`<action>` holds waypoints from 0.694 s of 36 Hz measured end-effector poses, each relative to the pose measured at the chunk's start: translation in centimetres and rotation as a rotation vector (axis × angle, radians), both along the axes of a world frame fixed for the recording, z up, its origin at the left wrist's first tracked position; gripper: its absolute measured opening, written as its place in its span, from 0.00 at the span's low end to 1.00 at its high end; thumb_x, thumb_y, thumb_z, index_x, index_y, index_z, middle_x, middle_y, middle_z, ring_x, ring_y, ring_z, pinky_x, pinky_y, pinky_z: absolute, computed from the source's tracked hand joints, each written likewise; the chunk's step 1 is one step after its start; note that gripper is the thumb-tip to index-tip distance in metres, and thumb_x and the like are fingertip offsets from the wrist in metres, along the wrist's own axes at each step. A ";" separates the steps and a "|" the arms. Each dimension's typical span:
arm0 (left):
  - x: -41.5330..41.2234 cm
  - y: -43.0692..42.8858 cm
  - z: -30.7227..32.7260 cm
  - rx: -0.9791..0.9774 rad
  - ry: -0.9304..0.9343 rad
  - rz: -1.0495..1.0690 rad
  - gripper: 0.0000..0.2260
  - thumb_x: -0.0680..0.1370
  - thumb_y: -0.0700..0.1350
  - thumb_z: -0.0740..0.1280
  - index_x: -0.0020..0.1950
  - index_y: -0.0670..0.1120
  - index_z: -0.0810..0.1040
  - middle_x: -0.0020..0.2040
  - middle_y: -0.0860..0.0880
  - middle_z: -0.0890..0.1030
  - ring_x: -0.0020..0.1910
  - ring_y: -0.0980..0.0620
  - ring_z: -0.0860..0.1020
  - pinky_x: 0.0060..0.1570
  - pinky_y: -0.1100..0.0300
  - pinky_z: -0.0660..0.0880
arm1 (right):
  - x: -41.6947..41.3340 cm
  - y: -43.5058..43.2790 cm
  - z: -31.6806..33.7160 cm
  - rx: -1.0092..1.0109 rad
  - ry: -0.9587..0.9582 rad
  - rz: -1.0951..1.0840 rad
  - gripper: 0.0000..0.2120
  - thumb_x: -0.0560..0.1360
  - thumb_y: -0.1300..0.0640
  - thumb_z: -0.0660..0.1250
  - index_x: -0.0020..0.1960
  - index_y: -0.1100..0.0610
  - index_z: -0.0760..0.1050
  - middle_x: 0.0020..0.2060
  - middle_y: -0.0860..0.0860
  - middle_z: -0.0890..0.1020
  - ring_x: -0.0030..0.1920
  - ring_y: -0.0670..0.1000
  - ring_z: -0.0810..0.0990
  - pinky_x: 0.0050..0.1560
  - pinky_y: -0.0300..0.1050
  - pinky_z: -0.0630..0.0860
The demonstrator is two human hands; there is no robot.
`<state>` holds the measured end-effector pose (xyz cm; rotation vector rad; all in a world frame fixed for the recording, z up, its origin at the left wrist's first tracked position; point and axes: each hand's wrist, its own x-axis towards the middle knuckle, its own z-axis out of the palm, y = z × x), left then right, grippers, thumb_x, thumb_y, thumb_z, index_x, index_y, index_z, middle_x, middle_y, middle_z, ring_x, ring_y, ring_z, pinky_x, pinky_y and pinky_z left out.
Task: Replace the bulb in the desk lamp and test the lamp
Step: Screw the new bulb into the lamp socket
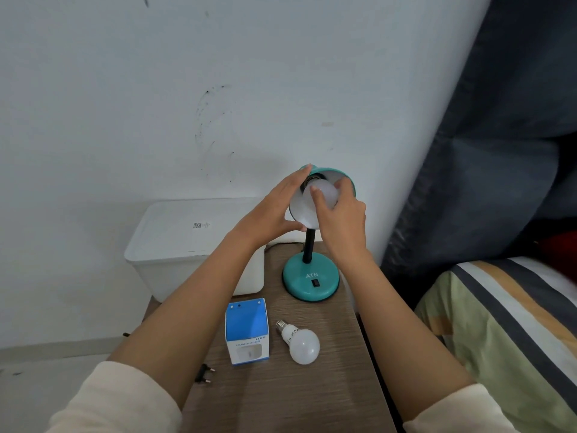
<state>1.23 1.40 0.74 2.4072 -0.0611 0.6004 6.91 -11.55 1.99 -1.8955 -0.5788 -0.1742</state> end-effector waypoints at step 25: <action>0.1 0.1 -0.1 -0.015 -0.001 0.005 0.45 0.67 0.38 0.75 0.76 0.49 0.51 0.75 0.52 0.58 0.69 0.66 0.56 0.65 0.78 0.54 | 0.2 0.0 -0.3 -0.033 -0.019 0.030 0.20 0.75 0.47 0.64 0.64 0.54 0.68 0.50 0.55 0.78 0.52 0.57 0.77 0.47 0.45 0.73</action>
